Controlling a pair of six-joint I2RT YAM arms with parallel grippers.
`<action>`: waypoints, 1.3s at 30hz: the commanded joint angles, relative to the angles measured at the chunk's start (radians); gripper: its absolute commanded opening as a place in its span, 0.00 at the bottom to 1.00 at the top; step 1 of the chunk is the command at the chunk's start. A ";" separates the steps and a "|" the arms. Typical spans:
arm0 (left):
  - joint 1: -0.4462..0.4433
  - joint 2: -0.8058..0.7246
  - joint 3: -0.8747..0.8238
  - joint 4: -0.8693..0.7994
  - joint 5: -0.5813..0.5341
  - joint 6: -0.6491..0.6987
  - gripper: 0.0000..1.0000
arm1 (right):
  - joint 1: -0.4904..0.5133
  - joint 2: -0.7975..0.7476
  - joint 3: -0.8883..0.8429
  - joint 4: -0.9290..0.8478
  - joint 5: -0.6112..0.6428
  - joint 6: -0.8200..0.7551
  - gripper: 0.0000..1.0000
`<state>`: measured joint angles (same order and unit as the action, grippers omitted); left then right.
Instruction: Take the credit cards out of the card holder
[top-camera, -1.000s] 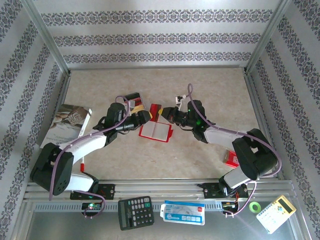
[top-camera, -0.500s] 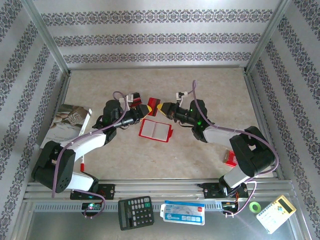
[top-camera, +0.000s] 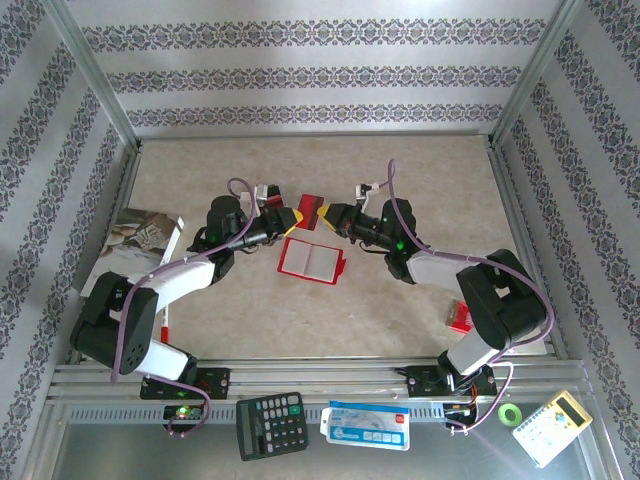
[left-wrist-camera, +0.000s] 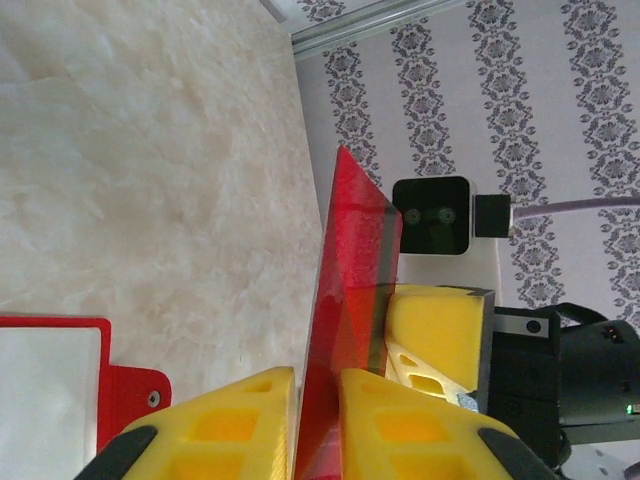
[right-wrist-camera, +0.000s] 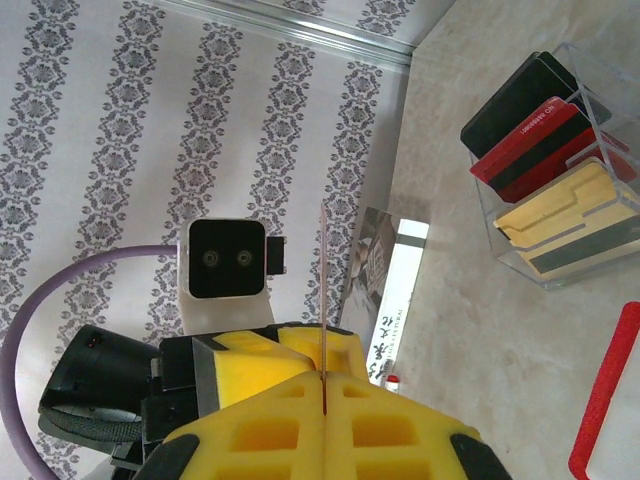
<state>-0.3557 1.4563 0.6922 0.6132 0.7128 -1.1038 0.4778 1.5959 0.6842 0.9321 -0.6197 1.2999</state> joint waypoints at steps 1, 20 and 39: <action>0.021 0.014 0.015 0.079 0.039 -0.030 0.15 | -0.004 0.018 0.000 0.059 -0.021 0.002 0.00; 0.097 0.025 0.272 -0.626 -0.142 0.632 0.00 | -0.026 0.017 0.042 -0.348 0.094 -0.114 0.77; 0.216 0.270 0.649 -0.944 -0.164 1.343 0.00 | -0.051 0.009 0.041 -0.431 0.087 -0.166 0.98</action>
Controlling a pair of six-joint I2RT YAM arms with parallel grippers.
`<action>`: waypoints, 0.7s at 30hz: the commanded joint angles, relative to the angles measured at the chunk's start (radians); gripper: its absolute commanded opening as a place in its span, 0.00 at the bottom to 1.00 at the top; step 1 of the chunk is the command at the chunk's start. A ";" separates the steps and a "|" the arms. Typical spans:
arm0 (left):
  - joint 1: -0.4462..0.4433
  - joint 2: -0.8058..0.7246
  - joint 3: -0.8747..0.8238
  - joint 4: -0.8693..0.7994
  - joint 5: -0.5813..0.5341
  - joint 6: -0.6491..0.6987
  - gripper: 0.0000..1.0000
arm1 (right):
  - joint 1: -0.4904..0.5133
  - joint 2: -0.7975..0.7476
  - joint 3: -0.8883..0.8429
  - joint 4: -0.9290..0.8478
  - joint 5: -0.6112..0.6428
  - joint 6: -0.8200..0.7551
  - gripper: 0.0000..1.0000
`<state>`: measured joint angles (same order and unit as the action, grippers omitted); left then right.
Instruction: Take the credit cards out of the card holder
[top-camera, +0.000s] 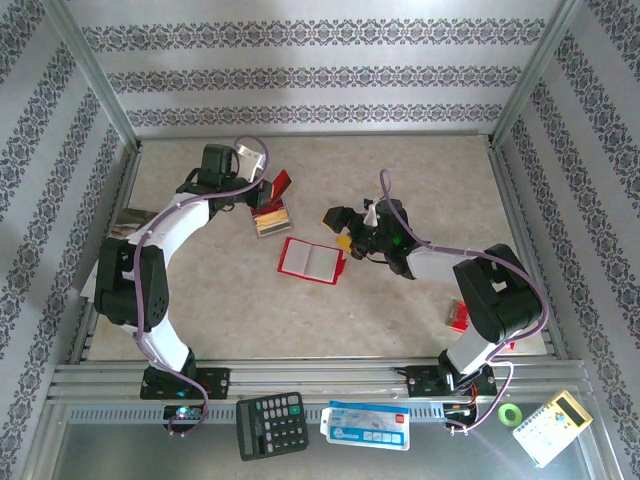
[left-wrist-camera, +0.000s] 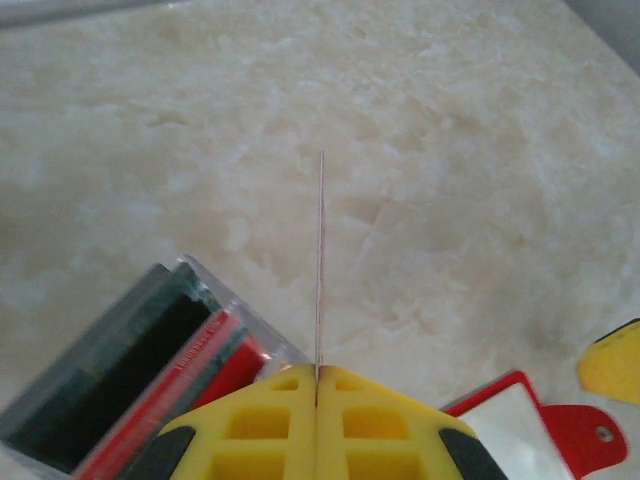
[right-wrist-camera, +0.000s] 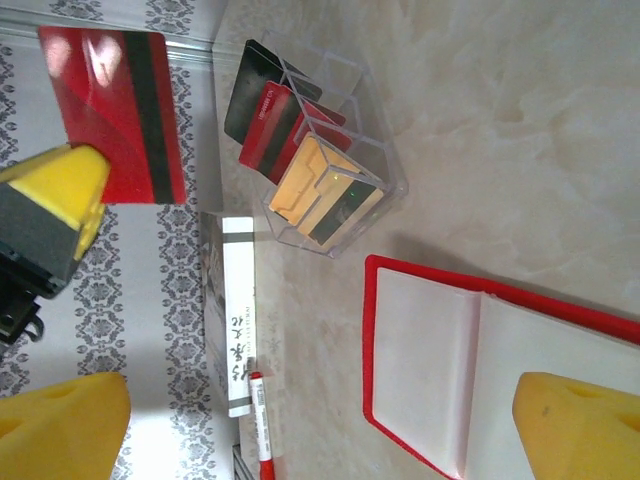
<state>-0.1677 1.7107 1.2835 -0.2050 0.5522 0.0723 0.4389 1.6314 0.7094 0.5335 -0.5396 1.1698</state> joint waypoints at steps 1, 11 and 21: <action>0.036 0.022 0.075 -0.150 0.008 0.197 0.00 | -0.014 -0.026 0.022 -0.041 0.004 -0.044 0.98; 0.094 0.113 0.214 -0.349 0.074 0.594 0.00 | -0.019 -0.005 0.076 -0.114 0.043 -0.096 0.98; 0.098 0.230 0.381 -0.567 0.065 0.911 0.00 | -0.028 0.033 0.135 -0.150 0.020 -0.101 0.98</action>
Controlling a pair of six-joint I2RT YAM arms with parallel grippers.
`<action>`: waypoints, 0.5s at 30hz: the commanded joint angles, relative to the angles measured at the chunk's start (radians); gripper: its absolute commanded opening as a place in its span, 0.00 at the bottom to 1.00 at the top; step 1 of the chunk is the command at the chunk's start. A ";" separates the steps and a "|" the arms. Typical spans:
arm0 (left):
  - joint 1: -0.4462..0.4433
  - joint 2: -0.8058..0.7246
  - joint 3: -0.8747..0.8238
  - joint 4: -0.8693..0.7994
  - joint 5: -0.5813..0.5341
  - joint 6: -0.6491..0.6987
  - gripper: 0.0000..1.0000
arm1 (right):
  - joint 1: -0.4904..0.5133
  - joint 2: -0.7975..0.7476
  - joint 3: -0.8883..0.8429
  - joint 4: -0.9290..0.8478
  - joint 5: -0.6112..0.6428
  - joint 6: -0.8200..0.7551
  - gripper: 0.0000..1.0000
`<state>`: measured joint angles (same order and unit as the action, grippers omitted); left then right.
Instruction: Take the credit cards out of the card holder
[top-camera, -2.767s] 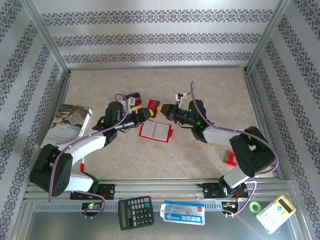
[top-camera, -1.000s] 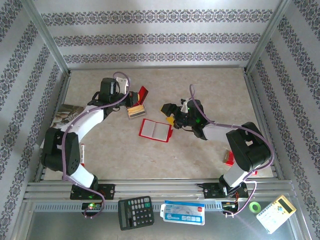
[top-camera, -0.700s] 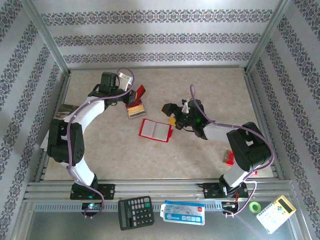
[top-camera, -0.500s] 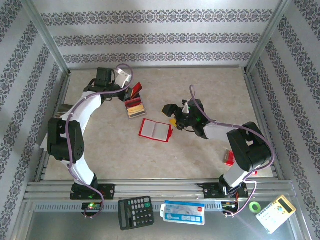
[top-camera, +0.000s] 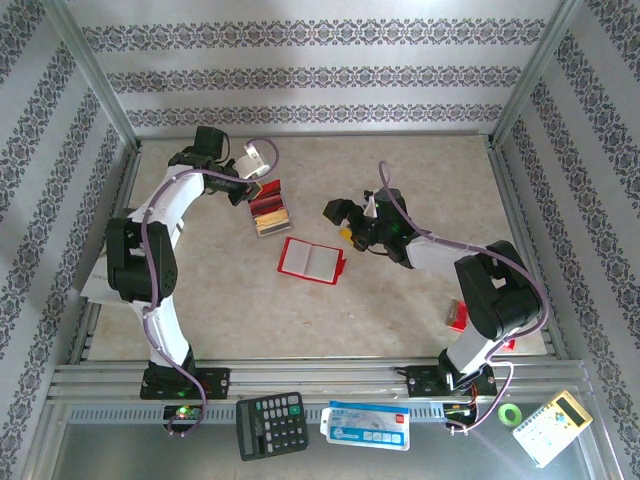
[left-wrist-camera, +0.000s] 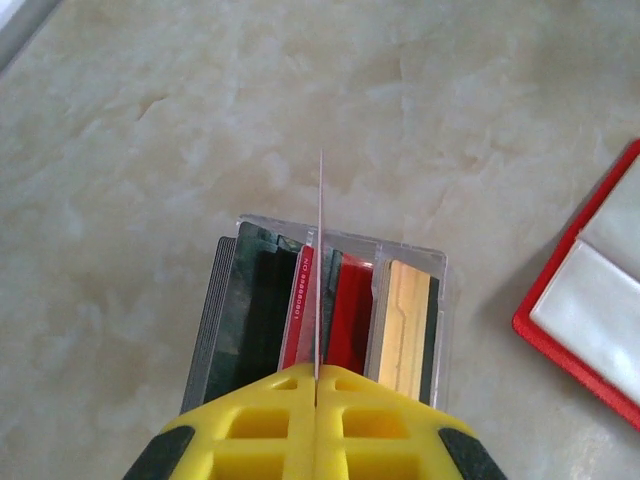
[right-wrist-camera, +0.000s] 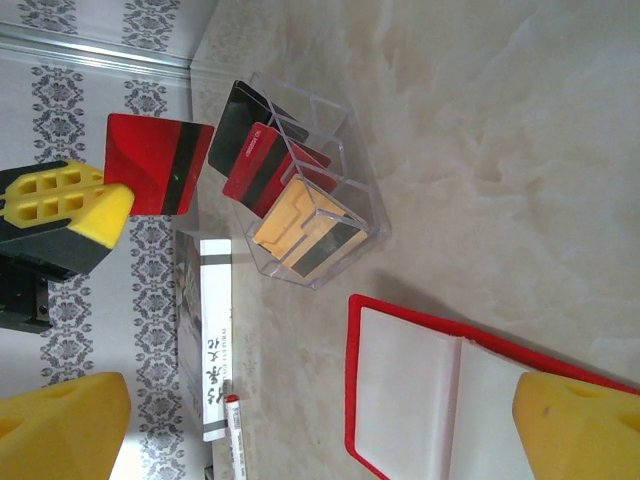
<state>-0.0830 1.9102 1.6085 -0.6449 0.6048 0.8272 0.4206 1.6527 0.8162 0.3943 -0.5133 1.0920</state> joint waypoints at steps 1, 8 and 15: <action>0.014 0.042 0.062 -0.142 0.018 0.170 0.00 | -0.009 0.012 0.030 -0.013 -0.007 -0.024 0.98; 0.016 0.103 0.082 -0.146 0.036 0.228 0.00 | -0.011 0.014 0.055 -0.042 0.004 -0.032 0.98; 0.018 0.136 0.076 -0.086 0.002 0.193 0.00 | -0.011 0.030 0.070 -0.042 0.004 -0.016 0.98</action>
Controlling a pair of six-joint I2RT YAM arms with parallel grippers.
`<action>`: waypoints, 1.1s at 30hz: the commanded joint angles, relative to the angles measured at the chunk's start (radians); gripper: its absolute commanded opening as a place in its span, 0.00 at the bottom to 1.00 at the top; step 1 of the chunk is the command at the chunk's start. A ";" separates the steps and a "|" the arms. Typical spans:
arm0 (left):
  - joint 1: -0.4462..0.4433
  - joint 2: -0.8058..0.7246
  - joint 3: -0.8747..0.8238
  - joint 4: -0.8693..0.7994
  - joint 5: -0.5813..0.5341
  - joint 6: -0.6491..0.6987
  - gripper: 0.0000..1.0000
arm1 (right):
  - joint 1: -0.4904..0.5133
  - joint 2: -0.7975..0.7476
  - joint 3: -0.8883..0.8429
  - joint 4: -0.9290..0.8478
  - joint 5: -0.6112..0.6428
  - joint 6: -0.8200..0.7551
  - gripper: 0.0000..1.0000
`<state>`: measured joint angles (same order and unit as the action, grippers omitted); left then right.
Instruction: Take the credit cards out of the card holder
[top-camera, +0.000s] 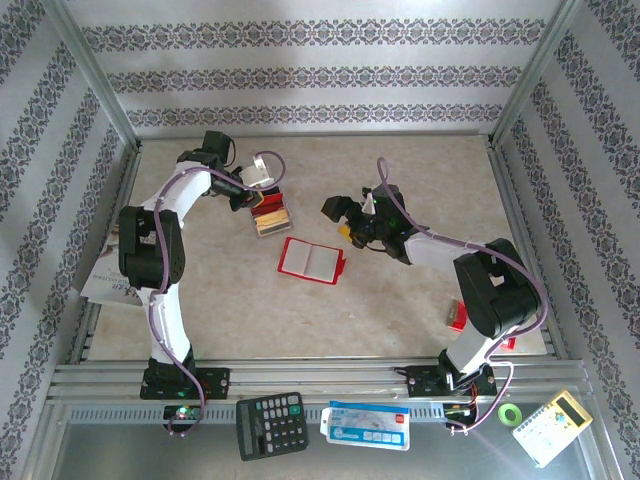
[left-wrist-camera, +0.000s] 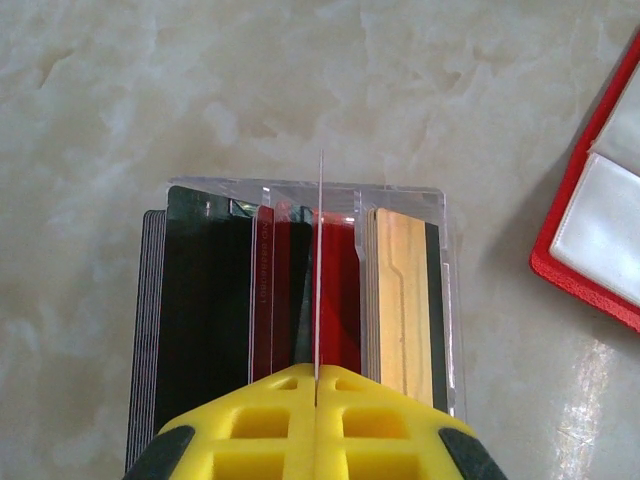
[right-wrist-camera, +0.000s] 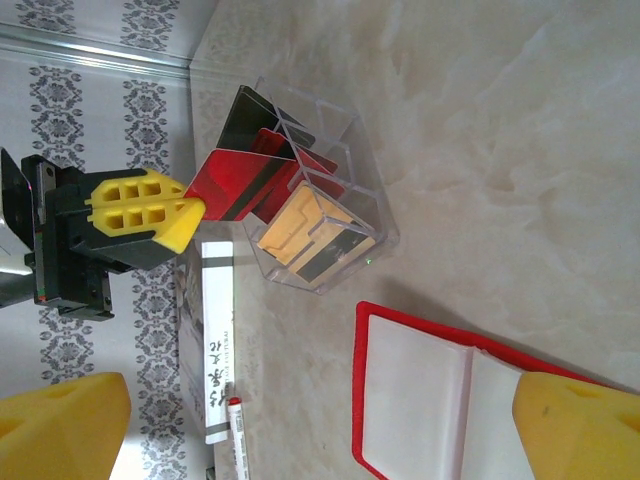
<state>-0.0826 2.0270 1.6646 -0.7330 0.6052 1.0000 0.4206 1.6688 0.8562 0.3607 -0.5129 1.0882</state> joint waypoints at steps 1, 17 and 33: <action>0.017 0.021 0.020 0.006 -0.003 0.020 0.00 | -0.011 0.019 0.030 -0.009 0.004 -0.013 0.98; 0.023 -0.089 -0.026 0.198 -0.023 -0.206 0.46 | -0.012 0.012 0.028 -0.029 0.014 -0.031 0.98; 0.024 -0.470 -0.476 0.697 -0.265 -1.083 0.71 | 0.217 -0.006 0.267 -0.633 0.425 -0.401 0.96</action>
<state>-0.0704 1.6306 1.2831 -0.1768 0.3901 0.1009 0.5907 1.6470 1.0512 -0.0944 -0.2379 0.8177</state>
